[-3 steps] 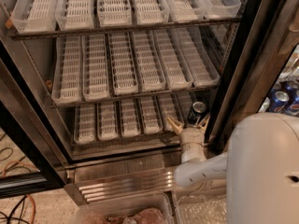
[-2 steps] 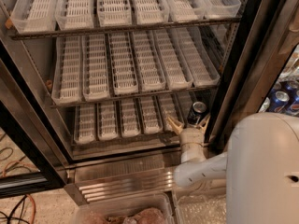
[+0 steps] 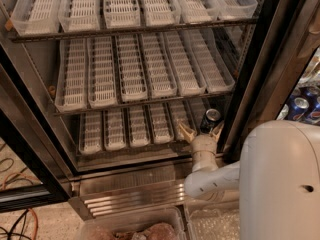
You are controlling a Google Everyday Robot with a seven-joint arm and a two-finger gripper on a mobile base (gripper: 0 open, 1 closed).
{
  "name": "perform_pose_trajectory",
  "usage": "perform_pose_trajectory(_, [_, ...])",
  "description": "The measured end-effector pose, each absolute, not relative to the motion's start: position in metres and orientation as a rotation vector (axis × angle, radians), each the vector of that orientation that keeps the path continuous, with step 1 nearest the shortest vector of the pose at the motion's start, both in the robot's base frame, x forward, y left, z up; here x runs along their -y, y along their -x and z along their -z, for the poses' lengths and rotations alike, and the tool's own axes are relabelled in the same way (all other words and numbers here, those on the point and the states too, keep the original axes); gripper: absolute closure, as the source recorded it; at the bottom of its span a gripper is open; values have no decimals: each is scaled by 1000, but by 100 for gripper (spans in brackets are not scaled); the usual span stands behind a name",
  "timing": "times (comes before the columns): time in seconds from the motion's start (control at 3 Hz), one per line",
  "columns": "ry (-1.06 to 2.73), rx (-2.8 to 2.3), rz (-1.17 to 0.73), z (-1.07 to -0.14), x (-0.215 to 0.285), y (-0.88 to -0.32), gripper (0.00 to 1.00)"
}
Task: Pick pepsi can from bottom shelf of fridge
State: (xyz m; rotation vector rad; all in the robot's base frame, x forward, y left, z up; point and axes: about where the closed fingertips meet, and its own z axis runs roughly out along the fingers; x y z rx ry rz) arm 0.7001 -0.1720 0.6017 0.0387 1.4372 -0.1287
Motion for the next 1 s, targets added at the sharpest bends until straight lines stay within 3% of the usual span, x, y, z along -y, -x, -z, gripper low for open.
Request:
perform_pose_trajectory(0.33, [-35, -1434, 121, -604, 171, -706, 19])
perform_pose_trajectory(1.0, [-31, -1432, 110, -605, 169, -710, 65])
